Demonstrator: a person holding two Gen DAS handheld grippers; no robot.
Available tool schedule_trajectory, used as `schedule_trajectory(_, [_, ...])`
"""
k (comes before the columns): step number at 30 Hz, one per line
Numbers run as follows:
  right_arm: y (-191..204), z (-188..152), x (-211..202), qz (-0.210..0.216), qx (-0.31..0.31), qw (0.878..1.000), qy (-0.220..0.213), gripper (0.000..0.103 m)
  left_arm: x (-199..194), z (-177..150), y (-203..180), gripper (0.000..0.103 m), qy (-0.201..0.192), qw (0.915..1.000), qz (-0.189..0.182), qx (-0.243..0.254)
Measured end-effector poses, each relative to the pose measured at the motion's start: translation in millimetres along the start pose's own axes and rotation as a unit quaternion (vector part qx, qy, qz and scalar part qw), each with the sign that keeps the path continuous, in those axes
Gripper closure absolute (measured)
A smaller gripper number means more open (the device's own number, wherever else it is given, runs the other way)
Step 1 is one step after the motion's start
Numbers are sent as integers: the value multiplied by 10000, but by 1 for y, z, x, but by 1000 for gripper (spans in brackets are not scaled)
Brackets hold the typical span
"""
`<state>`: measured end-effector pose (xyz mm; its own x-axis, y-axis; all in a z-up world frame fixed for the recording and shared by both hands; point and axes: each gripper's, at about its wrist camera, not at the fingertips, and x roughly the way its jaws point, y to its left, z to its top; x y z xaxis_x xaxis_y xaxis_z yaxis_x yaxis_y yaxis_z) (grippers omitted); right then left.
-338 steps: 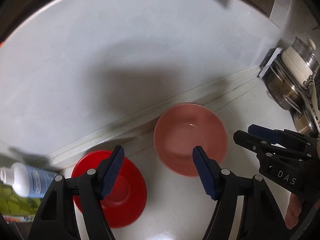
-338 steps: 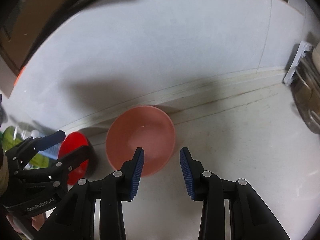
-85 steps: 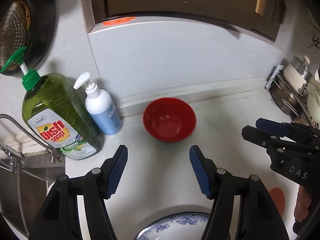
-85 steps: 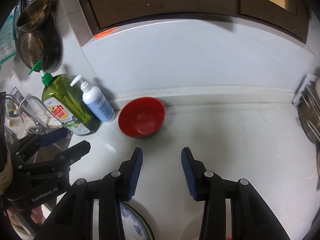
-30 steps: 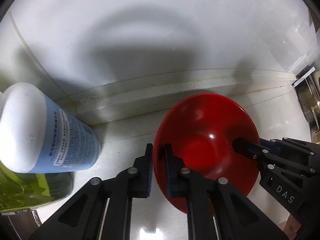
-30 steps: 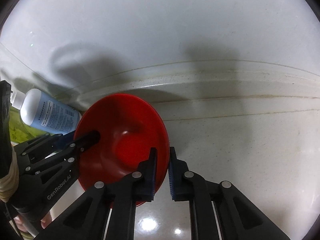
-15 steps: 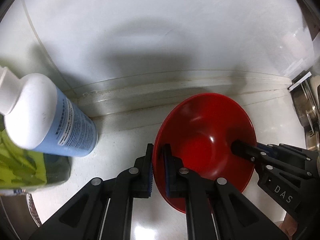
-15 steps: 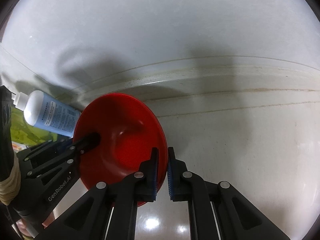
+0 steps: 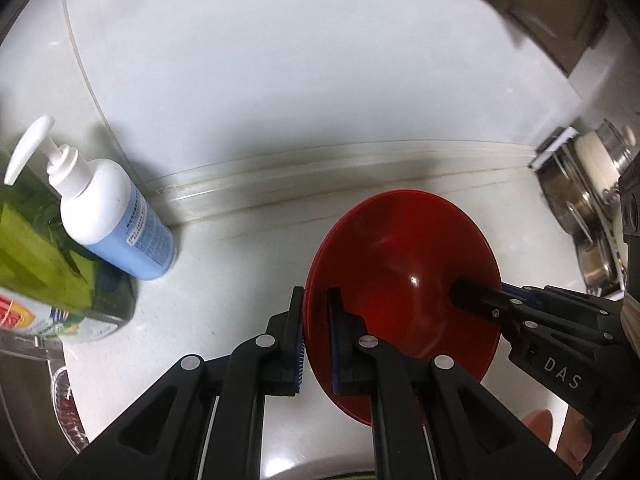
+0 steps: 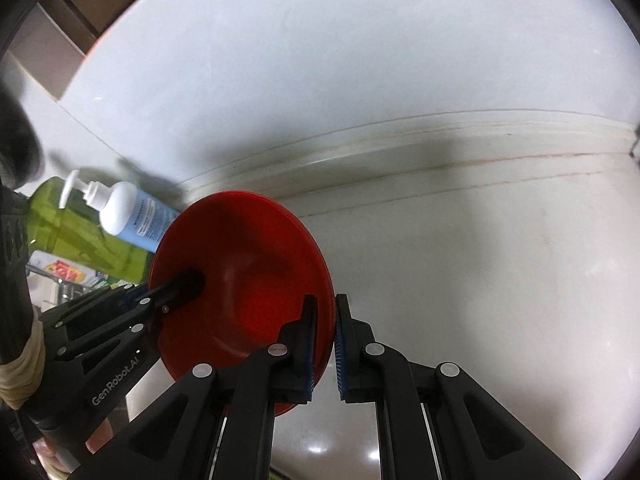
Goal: Organize plates and bowls
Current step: 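Lift and carry the red-and-black bowl toward the pink bowl with both grippers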
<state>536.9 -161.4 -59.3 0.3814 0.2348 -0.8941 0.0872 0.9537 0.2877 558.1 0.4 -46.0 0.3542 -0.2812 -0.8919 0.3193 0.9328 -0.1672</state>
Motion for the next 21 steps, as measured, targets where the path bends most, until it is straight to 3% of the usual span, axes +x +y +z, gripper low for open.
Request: schedule_trajectory(21, [-17, -93, -101, -274, 343, 9966, -696, 93, -61, -62, -101, 91, -316, 9966, -528, 551])
